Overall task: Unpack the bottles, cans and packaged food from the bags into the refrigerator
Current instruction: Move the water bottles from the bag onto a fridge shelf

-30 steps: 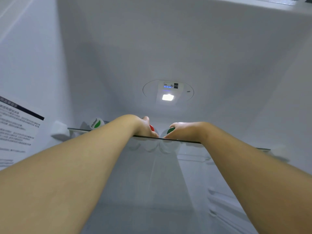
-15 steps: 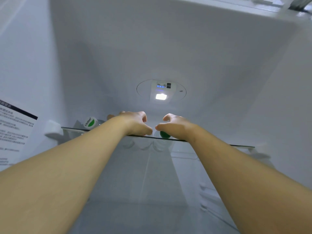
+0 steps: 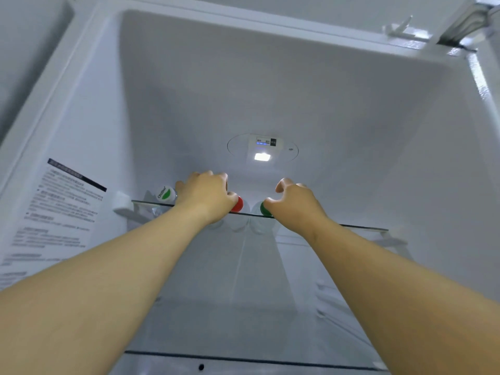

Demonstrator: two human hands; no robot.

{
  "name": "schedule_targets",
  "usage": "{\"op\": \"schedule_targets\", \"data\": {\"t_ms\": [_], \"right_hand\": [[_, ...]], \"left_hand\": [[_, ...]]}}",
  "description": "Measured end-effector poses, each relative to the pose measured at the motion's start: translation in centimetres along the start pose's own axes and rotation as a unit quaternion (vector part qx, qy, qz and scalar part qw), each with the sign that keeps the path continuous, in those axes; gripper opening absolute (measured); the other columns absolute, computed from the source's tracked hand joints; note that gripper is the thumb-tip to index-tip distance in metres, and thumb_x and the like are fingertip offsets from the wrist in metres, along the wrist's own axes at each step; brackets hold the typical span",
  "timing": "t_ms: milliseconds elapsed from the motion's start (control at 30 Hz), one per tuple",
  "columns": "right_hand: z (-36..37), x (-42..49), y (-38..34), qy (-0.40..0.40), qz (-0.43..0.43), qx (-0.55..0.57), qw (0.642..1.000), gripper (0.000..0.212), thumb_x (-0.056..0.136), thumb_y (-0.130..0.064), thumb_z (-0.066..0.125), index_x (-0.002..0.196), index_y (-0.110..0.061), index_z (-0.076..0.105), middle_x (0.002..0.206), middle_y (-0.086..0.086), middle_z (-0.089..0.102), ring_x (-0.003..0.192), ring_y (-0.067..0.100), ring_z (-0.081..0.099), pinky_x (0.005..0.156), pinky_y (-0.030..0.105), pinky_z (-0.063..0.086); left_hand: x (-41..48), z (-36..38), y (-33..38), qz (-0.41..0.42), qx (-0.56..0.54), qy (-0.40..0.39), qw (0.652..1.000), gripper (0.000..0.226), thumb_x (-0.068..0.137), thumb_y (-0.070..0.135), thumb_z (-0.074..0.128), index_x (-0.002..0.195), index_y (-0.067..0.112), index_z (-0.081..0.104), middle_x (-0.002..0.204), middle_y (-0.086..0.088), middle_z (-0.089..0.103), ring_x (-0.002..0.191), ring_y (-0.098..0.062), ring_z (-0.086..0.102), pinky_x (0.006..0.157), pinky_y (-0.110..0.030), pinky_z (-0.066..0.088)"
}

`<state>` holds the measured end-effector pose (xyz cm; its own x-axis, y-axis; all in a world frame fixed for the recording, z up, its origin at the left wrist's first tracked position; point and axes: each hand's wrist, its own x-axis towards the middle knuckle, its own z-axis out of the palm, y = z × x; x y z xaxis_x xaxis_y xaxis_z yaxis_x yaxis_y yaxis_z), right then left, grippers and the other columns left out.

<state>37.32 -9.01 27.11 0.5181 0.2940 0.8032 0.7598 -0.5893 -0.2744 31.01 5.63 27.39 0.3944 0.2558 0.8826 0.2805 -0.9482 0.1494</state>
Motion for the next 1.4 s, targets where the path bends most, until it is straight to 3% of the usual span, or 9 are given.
{"op": "schedule_targets", "data": {"t_ms": [133, 267, 400, 700, 833, 900, 1200, 1400], "right_hand": [[-0.7, -2.3, -1.2, 0.051, -0.011, -0.009, 0.999, 0.045, 0.088, -0.031, 0.049, 0.130, -0.018, 0.042, 0.127, 0.007, 0.046, 0.101, 0.027, 0.053, 0.085, 0.037, 0.047], [-1.2, -5.2, -2.4, 0.091, -0.020, -0.035, 0.995, 0.045, 0.088, -0.032, 0.049, 0.131, -0.021, 0.042, 0.129, 0.003, 0.047, 0.109, 0.026, 0.049, 0.087, 0.034, 0.039], [-0.9, -9.4, -3.3, 0.104, -0.015, -0.038, 0.994, 0.041, 0.089, -0.033, 0.050, 0.128, -0.023, 0.045, 0.129, -0.001, 0.050, 0.113, 0.023, 0.049, 0.091, 0.036, 0.040], [1.9, -21.3, -1.6, 0.048, 0.050, -0.143, 0.987, 0.045, 0.088, -0.037, 0.050, 0.131, -0.024, 0.043, 0.131, -0.004, 0.050, 0.119, 0.019, 0.044, 0.096, 0.033, 0.032], [3.3, -27.8, -0.3, -0.003, 0.091, -0.170, 0.981, 0.048, 0.091, -0.040, 0.046, 0.136, -0.026, 0.038, 0.138, -0.006, 0.043, 0.124, 0.016, 0.040, 0.099, 0.030, 0.030], [3.9, -30.8, 0.3, -0.031, 0.121, -0.177, 0.976, 0.049, 0.092, -0.041, 0.044, 0.138, -0.027, 0.035, 0.140, -0.007, 0.040, 0.125, 0.016, 0.039, 0.100, 0.030, 0.029], [5.0, -45.3, 2.3, -0.133, 0.207, -0.168, 0.955, 0.050, 0.091, -0.040, 0.046, 0.139, -0.028, 0.037, 0.143, -0.008, 0.038, 0.127, 0.015, 0.037, 0.101, 0.027, 0.026], [3.4, -55.3, 3.8, -0.205, 0.288, -0.171, 0.920, 0.050, 0.092, -0.042, 0.043, 0.139, -0.028, 0.036, 0.143, -0.007, 0.038, 0.126, 0.015, 0.038, 0.101, 0.027, 0.028]], "left_hand": [[-1.5, -1.4, -0.3, 0.040, -0.050, -0.010, 0.998, 0.023, 0.089, 0.035, 0.045, 0.101, 0.019, 0.057, 0.105, -0.003, 0.054, 0.098, -0.025, 0.046, 0.076, -0.033, 0.034], [-4.0, -3.0, -0.6, 0.065, -0.106, 0.044, 0.991, 0.023, 0.089, 0.034, 0.049, 0.103, 0.019, 0.058, 0.105, -0.003, 0.056, 0.105, -0.026, 0.046, 0.081, -0.033, 0.038], [-8.4, -2.9, -1.1, 0.110, -0.177, 0.093, 0.974, 0.021, 0.089, 0.030, 0.051, 0.104, 0.017, 0.058, 0.100, -0.003, 0.059, 0.100, -0.024, 0.049, 0.079, -0.033, 0.040], [-19.2, 0.3, -2.0, 0.169, -0.163, -0.010, 0.972, 0.030, 0.091, 0.036, 0.045, 0.115, 0.021, 0.056, 0.109, 0.002, 0.057, 0.105, -0.020, 0.047, 0.085, -0.031, 0.036], [-24.8, 2.4, -1.6, 0.228, -0.162, -0.061, 0.958, 0.037, 0.075, 0.039, 0.039, 0.084, 0.016, 0.067, 0.077, -0.001, 0.064, 0.072, -0.027, 0.061, 0.062, -0.036, 0.047], [-27.5, 3.6, -1.5, 0.248, -0.165, -0.087, 0.951, 0.036, 0.073, 0.037, 0.038, 0.079, 0.016, 0.067, 0.071, -0.001, 0.063, 0.065, -0.027, 0.061, 0.056, -0.035, 0.048], [-40.6, 6.5, -0.1, 0.311, -0.182, -0.201, 0.911, 0.039, 0.072, 0.035, 0.038, 0.084, 0.015, 0.070, 0.074, -0.002, 0.064, 0.067, -0.027, 0.061, 0.058, -0.034, 0.049], [-50.4, 6.6, 2.7, 0.340, -0.196, -0.280, 0.876, 0.034, 0.071, 0.034, 0.041, 0.081, 0.017, 0.069, 0.073, 0.000, 0.064, 0.066, -0.025, 0.061, 0.057, -0.033, 0.049]]}}
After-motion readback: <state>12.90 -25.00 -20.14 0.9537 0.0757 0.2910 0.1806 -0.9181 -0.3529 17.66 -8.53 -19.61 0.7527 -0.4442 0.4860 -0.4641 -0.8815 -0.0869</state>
